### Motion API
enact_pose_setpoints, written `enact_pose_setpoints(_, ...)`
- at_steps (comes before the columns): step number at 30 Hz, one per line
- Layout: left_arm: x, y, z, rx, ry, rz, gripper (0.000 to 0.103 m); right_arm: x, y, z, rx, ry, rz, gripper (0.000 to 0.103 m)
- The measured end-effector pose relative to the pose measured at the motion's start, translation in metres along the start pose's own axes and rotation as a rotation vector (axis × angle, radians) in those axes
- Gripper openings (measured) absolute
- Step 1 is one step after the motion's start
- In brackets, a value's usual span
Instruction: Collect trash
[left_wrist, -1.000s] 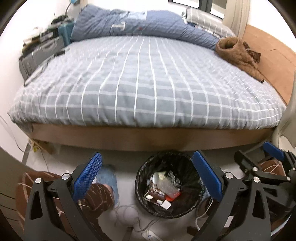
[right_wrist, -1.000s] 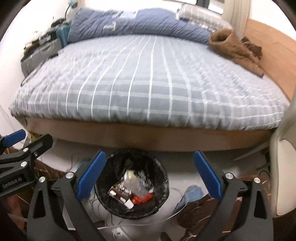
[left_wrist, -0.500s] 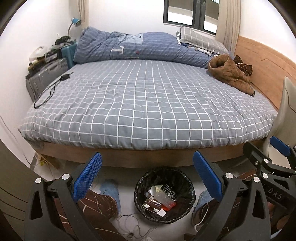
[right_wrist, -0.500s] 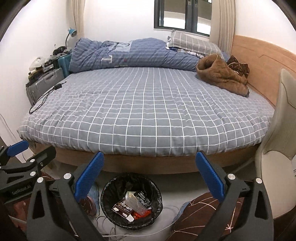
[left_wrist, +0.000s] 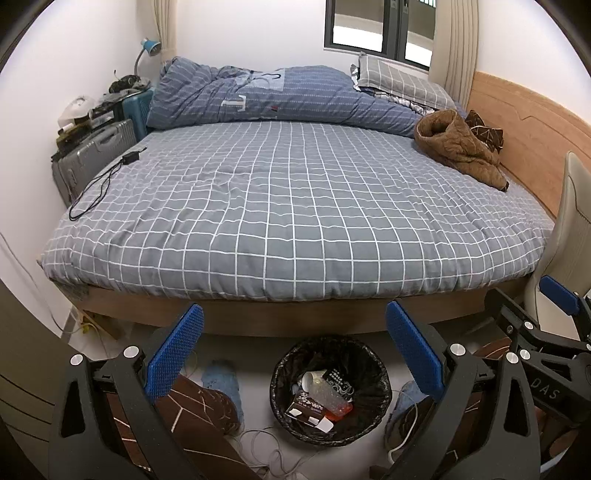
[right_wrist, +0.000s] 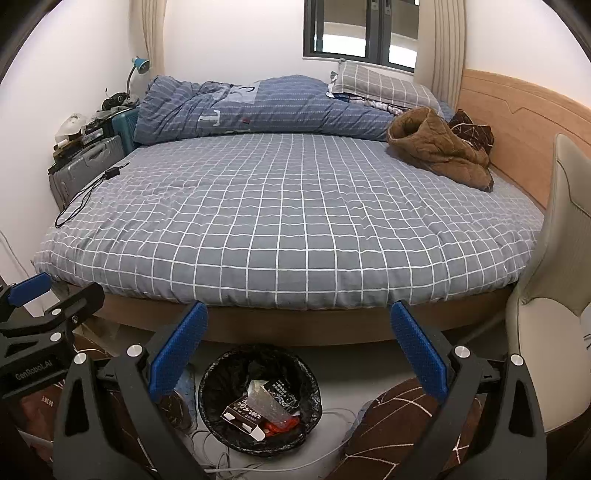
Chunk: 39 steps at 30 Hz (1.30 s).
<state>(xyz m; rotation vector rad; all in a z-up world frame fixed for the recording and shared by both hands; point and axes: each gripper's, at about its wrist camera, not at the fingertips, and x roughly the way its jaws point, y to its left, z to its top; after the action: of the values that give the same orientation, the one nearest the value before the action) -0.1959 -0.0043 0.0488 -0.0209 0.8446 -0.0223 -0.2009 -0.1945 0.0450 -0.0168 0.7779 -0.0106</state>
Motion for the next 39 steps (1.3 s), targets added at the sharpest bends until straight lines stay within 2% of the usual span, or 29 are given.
enact_pose_setpoints(39, 0.012, 0.005, -0.006, -0.002, 0.021, -0.041, 0.097, -0.004, 0.005, 0.000, -0.001, -0.009, -0.005, 0.095)
